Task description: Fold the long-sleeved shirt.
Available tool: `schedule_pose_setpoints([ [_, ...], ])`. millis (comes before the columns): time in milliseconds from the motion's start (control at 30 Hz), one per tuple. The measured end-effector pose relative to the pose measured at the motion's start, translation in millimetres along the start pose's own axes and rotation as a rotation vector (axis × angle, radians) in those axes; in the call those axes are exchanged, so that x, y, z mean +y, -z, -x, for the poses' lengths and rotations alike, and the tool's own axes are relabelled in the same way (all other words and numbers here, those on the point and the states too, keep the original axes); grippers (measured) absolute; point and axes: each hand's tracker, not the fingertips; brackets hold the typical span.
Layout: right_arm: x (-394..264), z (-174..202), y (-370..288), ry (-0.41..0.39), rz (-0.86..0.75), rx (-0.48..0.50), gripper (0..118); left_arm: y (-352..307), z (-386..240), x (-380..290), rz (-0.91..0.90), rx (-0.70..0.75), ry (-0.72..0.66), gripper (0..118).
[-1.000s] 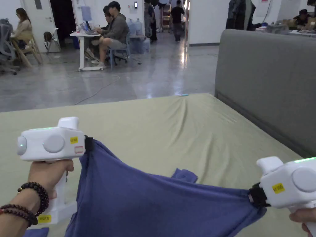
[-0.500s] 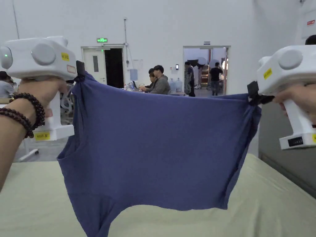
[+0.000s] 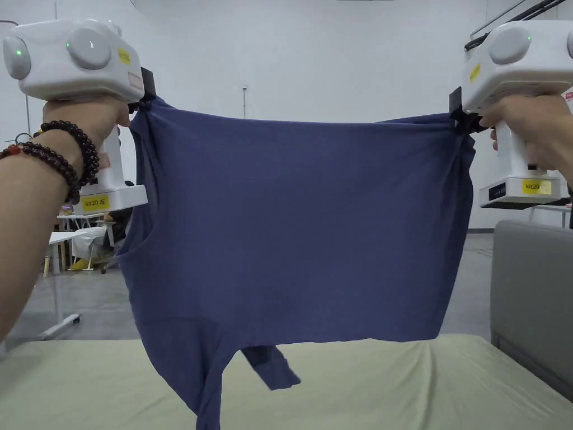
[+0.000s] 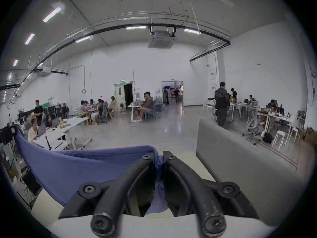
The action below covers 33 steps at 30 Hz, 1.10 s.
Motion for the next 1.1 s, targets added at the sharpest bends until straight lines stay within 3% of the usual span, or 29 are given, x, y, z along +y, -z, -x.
schedule_pose_setpoints([
  [200, -49, -4, 23, -0.009, 0.079, 0.001, 5, 7, 4, -45, 0.086, 0.005, 0.009, 0],
  [533, -223, -10, 77, -0.021, 0.323, 0.036, 5, 15, 22, -215, 0.332, 0.043, 0.049, 0],
  [733, -284, -14, 86, -0.033, 0.420, 0.040, 5, -2, 32, -277, 0.425, 0.042, 0.057, 0],
  [1100, -332, -33, 13, -0.040, 0.419, 0.077, 5, -92, 40, -310, 0.499, 0.037, 0.080, 0],
])
